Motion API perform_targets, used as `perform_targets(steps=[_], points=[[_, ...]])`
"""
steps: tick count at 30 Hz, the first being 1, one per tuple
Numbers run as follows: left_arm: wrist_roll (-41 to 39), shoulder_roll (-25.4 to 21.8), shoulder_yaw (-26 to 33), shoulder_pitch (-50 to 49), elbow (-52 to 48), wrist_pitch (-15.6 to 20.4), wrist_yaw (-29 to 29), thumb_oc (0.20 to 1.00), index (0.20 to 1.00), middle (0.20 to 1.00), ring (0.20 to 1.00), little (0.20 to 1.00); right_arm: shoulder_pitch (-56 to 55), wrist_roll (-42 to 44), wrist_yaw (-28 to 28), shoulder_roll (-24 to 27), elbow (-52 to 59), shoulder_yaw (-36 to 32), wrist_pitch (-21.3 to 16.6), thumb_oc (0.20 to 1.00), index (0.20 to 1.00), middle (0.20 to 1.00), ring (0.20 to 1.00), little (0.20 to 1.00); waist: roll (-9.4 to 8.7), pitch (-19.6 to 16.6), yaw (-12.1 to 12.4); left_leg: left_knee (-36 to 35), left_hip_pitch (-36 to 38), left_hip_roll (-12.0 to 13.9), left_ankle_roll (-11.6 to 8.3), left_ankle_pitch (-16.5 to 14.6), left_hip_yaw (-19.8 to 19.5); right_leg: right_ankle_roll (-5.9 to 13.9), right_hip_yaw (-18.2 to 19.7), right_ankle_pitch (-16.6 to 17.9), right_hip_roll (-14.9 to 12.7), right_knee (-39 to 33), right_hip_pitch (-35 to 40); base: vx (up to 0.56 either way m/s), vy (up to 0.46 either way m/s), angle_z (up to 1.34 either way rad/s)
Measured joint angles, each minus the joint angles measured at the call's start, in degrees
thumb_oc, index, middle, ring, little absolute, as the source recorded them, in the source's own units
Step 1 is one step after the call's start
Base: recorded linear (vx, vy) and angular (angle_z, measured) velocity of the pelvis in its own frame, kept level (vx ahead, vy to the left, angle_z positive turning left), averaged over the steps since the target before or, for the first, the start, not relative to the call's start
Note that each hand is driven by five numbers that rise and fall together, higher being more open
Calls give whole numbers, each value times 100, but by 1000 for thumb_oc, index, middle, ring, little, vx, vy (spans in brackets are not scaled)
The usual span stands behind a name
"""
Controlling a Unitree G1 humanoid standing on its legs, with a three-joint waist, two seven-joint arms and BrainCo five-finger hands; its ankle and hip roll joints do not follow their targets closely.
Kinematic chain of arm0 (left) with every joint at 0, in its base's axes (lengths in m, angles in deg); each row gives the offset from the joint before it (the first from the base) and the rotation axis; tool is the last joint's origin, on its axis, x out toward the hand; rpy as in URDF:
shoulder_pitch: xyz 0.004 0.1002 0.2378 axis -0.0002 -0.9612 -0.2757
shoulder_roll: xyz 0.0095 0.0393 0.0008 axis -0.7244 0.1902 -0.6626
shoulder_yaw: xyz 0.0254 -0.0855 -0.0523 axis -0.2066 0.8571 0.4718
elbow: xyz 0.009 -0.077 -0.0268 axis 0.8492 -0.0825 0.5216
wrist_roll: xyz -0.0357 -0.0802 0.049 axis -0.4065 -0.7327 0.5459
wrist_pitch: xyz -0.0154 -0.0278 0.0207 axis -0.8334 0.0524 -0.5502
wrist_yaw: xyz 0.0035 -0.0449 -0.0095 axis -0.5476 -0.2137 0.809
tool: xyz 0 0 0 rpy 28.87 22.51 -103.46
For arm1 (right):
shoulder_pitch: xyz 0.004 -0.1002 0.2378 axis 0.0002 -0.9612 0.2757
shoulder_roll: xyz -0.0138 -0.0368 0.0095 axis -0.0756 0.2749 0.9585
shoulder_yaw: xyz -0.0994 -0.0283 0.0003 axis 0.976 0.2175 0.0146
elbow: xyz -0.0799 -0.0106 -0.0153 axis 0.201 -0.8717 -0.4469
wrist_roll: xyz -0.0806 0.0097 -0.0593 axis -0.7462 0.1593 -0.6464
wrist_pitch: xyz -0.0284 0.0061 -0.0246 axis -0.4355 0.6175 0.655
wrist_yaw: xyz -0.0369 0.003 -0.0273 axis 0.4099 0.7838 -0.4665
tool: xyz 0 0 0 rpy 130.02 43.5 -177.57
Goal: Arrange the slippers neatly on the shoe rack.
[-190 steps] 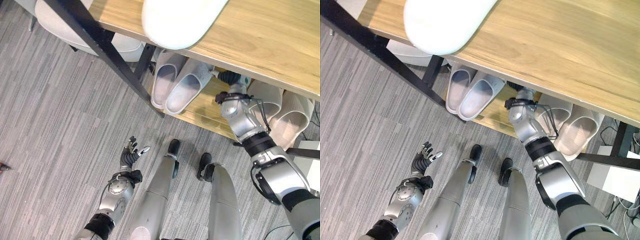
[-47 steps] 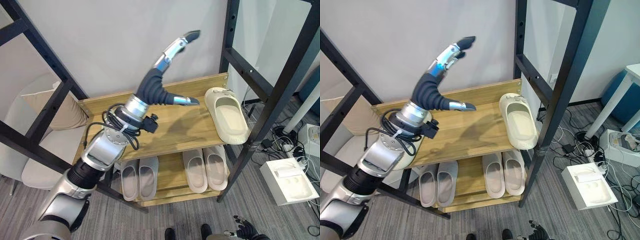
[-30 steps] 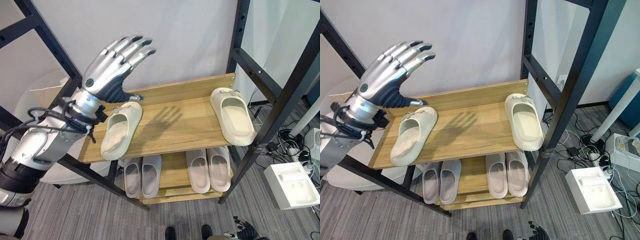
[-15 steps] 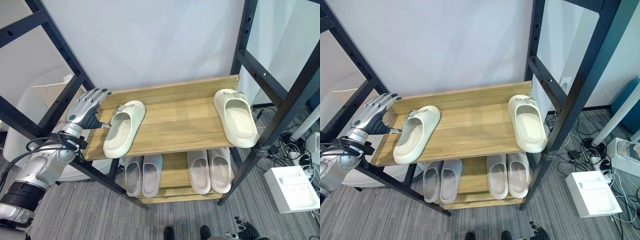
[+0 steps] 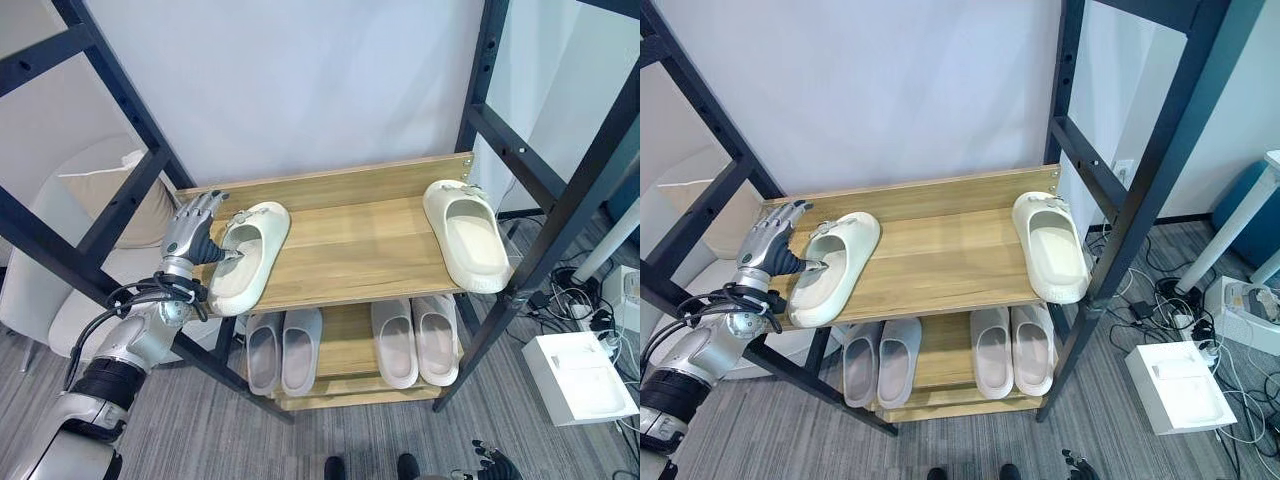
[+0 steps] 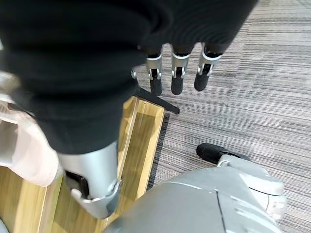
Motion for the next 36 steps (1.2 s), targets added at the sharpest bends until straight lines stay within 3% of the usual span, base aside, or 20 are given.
perform_targets(steps=[9,10,12,13,22,27,32,36], points=[[120,95,-449,574,440,-230,206,1000,1000,1000,1000,1000,-87,3,-117,0,4,-2,-8,1000,1000,1000,1000,1000,-19,-39,-83,0,-113,-1,27,-17,54,5,49,29,-4,0,-134,3,-2,-2],[219,92,-553,649,524,-239,241,909,909,909,909,909,-89,3,-126,0,4,-2,-10,1000,1000,1000,1000,1000,-17,-41,-88,0,-119,-2,27,-18,61,6,56,29,-5,0,-143,0,0,0],[248,87,-705,826,659,-277,239,379,379,379,379,379,-89,2,-165,3,8,1,-11,1000,1000,1000,1000,1000,-22,-46,-97,0,-147,-2,27,-18,67,6,63,29,-5,0,-173,0,0,0],[256,82,-799,887,718,-278,224,200,200,200,200,200,-89,2,-175,3,14,-1,-16,1000,1000,1000,1000,1000,-18,-60,-103,0,-182,-2,27,-18,80,6,76,29,-5,0,-210,-1,-7,-3],[563,20,-1697,1766,1521,-390,34,200,200,200,200,200,-65,3,-208,21,6,13,-22,1000,1000,1000,1000,1000,-1,-65,-282,0,-260,-1,4,-3,195,58,189,101,-11,0,-326,1,-8,-6],[709,29,-1798,1847,1565,-403,26,200,200,200,200,200,-25,6,-208,30,14,16,-41,1000,1000,1000,1000,1000,12,-48,-270,0,-260,2,-3,2,193,59,188,102,-9,0,-324,-2,-4,1],[923,-16,-1790,1856,1269,-453,-47,200,200,200,200,200,-29,10,-207,29,25,17,-38,1000,1000,1000,1000,1000,13,19,-271,0,-264,1,1,-1,186,63,182,105,-11,0,-320,0,0,0],[946,0,-1800,1859,218,-292,-153,200,200,200,200,200,21,105,-201,23,114,15,-35,1000,1000,1000,1000,1000,-63,182,-294,0,-256,2,-44,48,184,84,167,176,-11,0,-282,-10,-12,-2]])
